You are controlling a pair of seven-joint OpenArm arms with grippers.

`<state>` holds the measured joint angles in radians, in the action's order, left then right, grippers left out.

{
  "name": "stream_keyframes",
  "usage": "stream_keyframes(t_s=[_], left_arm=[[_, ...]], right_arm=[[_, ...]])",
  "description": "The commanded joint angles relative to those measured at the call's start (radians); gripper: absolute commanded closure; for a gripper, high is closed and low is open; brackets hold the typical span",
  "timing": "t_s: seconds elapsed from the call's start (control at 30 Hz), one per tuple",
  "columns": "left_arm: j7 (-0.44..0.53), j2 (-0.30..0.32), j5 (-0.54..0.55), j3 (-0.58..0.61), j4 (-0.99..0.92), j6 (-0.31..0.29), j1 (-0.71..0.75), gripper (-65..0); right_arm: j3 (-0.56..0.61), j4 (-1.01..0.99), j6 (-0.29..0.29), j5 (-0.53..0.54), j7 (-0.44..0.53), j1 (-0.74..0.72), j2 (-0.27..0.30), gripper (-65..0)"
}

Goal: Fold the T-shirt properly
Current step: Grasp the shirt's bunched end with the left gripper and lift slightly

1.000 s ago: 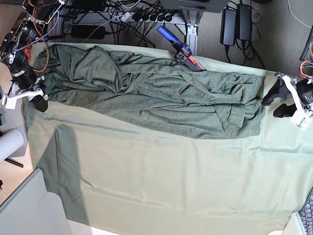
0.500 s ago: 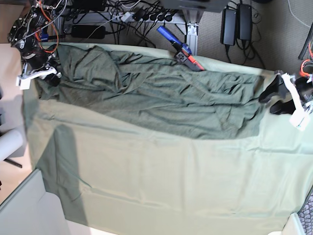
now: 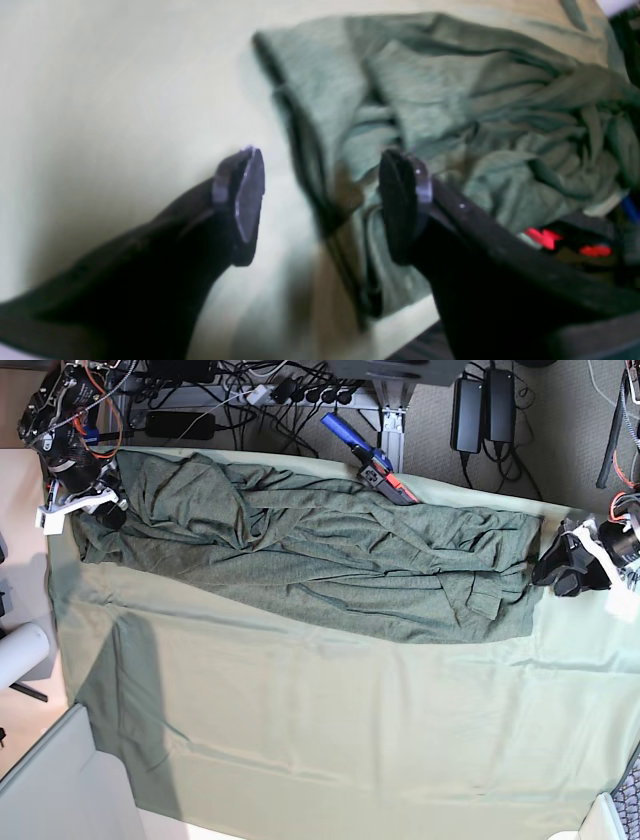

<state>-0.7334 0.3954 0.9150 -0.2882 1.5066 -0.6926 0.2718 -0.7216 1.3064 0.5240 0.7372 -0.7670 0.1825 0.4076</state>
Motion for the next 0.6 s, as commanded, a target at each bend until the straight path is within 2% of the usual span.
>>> stream_keyframes(t_s=[0.0,0.2,0.4,0.57], left_arm=[[0.018,0.014,0.034,-0.015,0.002,-0.006,-0.006,-39.2],[-0.065,-0.016,0.13,-0.016,-0.007,-0.006,-0.002,-39.2],[-0.051,-0.079,0.108,0.001,-0.011,-0.006,-0.003,-39.2],[-0.003,-0.125,0.068,0.008,-0.041,-0.006,-0.006,-39.2]], right_arm=[[-0.006,0.014,0.004,0.004,0.0,-0.002,0.021,0.0],[-0.006,0.014,0.004,0.004,0.0,-0.002,0.021,0.0],[-0.006,0.014,0.004,0.004,0.0,-0.003,0.021,0.0],[-0.006,0.014,0.004,0.003,-0.001,-0.004,0.021,0.0]])
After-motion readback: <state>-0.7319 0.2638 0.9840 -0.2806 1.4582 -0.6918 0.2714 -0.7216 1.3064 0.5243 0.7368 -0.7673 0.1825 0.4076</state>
